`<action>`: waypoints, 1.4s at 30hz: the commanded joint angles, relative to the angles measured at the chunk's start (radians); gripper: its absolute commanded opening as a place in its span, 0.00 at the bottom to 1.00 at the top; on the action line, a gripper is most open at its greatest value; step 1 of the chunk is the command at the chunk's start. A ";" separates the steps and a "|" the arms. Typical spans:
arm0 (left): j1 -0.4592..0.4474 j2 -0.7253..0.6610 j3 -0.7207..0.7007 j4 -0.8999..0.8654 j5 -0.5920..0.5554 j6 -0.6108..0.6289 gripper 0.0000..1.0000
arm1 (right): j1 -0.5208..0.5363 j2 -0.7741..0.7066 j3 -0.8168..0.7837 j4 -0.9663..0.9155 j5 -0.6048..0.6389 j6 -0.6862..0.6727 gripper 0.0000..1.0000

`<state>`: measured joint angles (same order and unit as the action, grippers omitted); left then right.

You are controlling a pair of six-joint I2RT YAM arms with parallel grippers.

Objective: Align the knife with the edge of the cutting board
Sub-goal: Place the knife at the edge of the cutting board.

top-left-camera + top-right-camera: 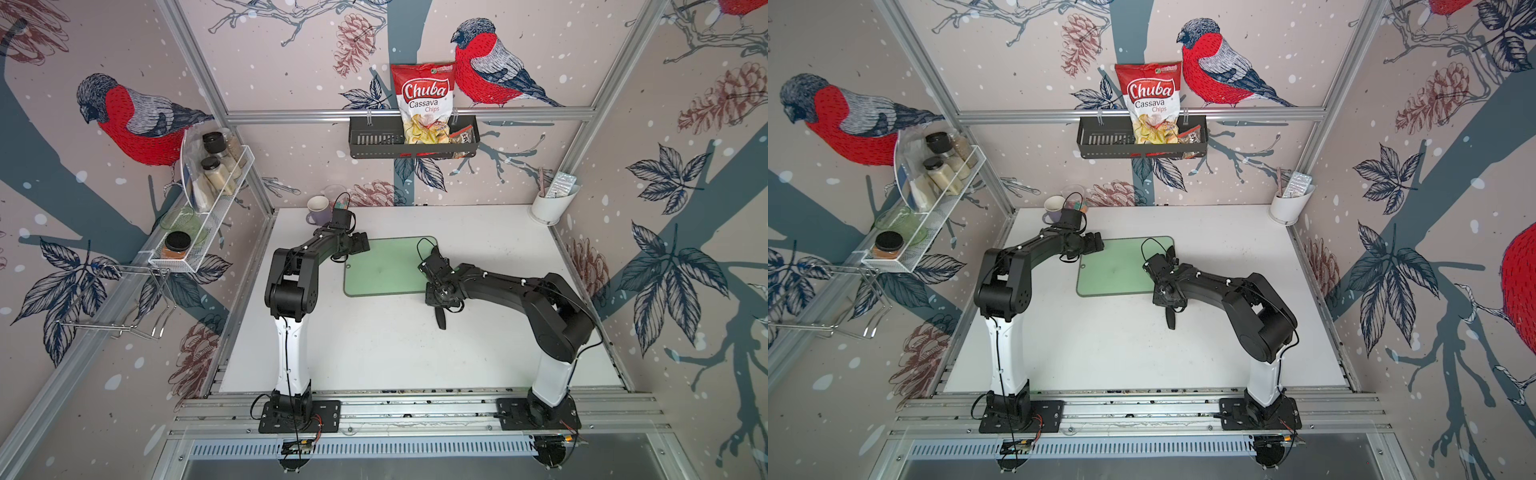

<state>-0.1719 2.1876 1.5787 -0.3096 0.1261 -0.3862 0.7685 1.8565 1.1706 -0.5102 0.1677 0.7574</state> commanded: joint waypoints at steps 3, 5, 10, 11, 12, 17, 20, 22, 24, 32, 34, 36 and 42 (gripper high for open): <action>0.004 0.014 -0.009 -0.103 0.033 -0.012 0.94 | -0.009 0.014 -0.001 -0.014 0.010 0.001 0.04; 0.004 0.014 -0.010 -0.104 0.032 -0.012 0.94 | -0.011 0.018 -0.001 -0.013 0.009 0.000 0.07; 0.005 0.014 -0.009 -0.106 0.031 -0.012 0.94 | -0.014 0.023 -0.003 -0.016 0.006 -0.004 0.15; 0.005 0.015 -0.009 -0.106 0.032 -0.013 0.94 | -0.015 0.023 -0.002 -0.018 0.007 -0.006 0.16; 0.004 0.017 -0.008 -0.107 0.032 -0.013 0.94 | -0.016 0.024 -0.001 -0.020 0.009 -0.009 0.16; 0.005 0.017 -0.007 -0.110 0.031 -0.012 0.94 | -0.020 0.015 0.002 -0.030 0.017 -0.021 0.19; 0.005 0.019 -0.006 -0.111 0.032 -0.013 0.94 | -0.022 0.010 0.000 -0.034 0.019 -0.022 0.21; 0.005 0.019 -0.004 -0.113 0.033 -0.013 0.94 | -0.024 0.010 -0.003 -0.031 0.018 -0.023 0.22; 0.004 0.019 -0.004 -0.114 0.032 -0.012 0.94 | -0.025 0.011 -0.003 -0.030 0.014 -0.024 0.23; 0.004 0.020 -0.003 -0.114 0.030 -0.013 0.96 | -0.023 -0.016 -0.033 -0.002 0.022 -0.016 0.42; 0.005 0.021 -0.001 -0.114 0.028 -0.013 0.96 | -0.020 -0.016 -0.024 -0.010 0.024 -0.021 0.46; 0.005 0.020 -0.002 -0.115 0.027 -0.014 0.95 | -0.015 -0.020 -0.022 -0.017 0.028 -0.021 0.49; 0.005 0.016 -0.007 -0.112 0.026 -0.013 0.96 | 0.003 -0.103 -0.023 -0.035 0.062 -0.031 0.58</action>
<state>-0.1711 2.1895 1.5845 -0.3149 0.1272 -0.3862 0.7650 1.7992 1.1427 -0.5144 0.1818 0.7353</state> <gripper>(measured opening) 0.955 0.576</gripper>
